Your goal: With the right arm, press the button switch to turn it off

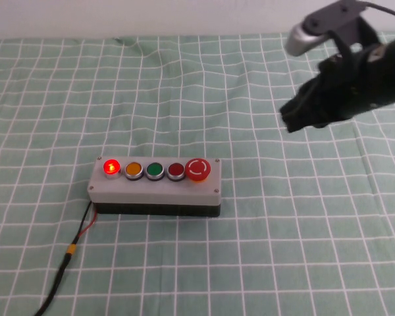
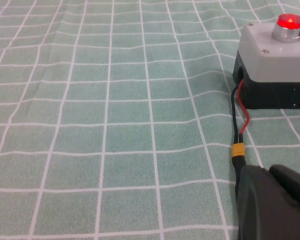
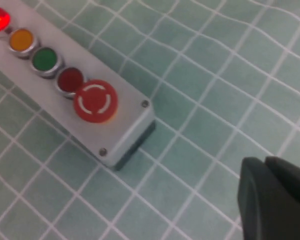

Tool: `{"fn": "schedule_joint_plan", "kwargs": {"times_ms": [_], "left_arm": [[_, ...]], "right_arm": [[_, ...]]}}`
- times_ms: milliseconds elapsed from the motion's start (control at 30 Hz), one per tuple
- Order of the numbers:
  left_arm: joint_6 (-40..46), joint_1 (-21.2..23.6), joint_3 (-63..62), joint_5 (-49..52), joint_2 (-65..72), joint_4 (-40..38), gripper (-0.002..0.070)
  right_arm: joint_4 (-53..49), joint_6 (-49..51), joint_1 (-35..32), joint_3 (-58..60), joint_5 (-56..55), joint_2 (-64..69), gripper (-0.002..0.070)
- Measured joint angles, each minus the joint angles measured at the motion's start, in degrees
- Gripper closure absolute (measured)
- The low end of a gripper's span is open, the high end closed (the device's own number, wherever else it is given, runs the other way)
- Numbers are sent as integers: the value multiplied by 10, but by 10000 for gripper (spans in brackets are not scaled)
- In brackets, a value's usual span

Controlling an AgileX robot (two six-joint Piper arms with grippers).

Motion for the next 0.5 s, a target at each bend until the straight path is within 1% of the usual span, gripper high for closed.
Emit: {"fn": "schedule_joint_plan", "kwargs": {"times_ms": [100,267,500], "left_arm": [[0,0,0,0,0,0,678],[0,0,0,0,0,0,678],[0,0,0,0,0,0,678]], "right_arm": [[0,-2,36,-93,46,74,692],[0,-2,85,-281,124,204,692],[0,-2,149,-499,197,349,692]]}}
